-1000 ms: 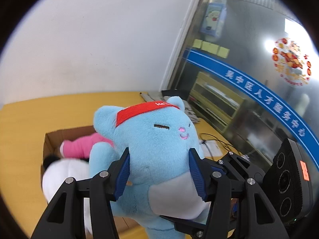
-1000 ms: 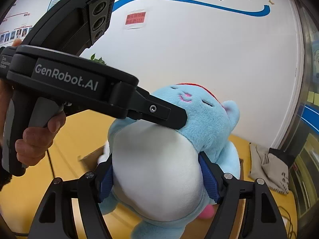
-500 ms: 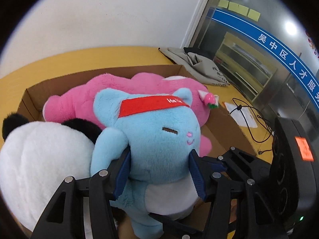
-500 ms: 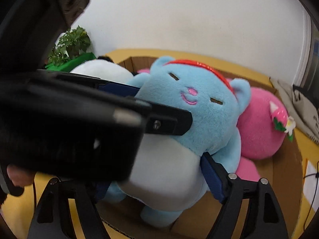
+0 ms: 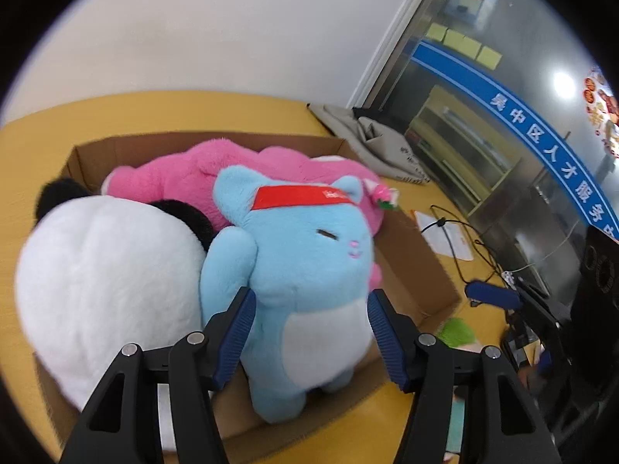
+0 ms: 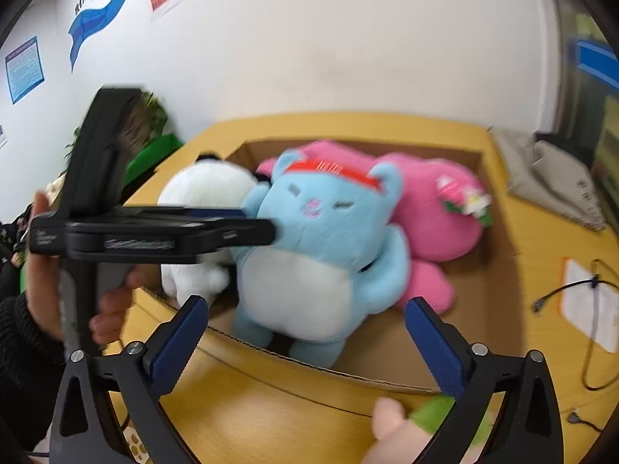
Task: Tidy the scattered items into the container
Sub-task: 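Carry the blue cat into the box beside the panda, open both grippers, then withdraw both grippers and move them toward the pink-and-teal doll plush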
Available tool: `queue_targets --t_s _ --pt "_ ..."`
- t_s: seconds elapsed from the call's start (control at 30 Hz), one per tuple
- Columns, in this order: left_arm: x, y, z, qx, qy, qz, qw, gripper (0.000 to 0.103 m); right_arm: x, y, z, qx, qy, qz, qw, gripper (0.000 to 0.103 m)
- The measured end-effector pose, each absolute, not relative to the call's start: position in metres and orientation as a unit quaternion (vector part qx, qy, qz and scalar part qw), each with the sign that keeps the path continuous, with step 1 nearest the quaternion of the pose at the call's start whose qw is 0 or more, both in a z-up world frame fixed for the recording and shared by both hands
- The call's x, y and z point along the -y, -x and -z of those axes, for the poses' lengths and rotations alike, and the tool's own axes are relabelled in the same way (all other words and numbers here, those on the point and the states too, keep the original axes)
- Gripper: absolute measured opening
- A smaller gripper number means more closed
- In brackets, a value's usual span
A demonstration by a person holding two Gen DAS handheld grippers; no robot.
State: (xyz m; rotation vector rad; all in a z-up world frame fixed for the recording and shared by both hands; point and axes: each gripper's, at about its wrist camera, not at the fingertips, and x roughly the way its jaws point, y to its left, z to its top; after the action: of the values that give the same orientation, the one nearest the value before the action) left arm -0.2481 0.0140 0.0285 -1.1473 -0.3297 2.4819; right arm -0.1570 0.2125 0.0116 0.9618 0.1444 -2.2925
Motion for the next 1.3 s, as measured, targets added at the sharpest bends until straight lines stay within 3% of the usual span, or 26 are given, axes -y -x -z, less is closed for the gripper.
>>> queue_targets --t_s 0.07,0.17,0.3,0.5,0.63,1.3 --pt "-0.011 0.220 -0.050 0.099 0.382 -0.903 0.171 0.064 -0.225 0.152 -0.020 -0.052 -0.352 0.881 0.311 0.103" --pt "-0.010 0.177 -0.076 0.063 0.344 -0.928 0.131 0.078 -0.233 0.128 -0.039 -0.050 -0.328 0.894 0.302 0.103" --pt "-0.014 0.127 -0.094 0.038 0.303 -0.948 0.085 0.079 -0.220 0.095 -0.059 -0.071 -0.303 0.909 0.276 0.103" --pt "-0.014 0.089 -0.077 0.050 0.310 -0.949 0.023 0.079 -0.209 0.072 -0.054 -0.081 -0.304 0.914 0.258 0.103" --pt "-0.012 0.072 -0.074 0.092 0.302 -0.948 0.036 0.079 -0.208 0.059 -0.050 -0.089 -0.301 0.915 0.254 0.103" --pt "-0.027 0.053 -0.080 0.090 0.294 -0.949 0.066 0.079 -0.209 0.034 -0.055 -0.113 -0.302 0.913 0.250 0.103"
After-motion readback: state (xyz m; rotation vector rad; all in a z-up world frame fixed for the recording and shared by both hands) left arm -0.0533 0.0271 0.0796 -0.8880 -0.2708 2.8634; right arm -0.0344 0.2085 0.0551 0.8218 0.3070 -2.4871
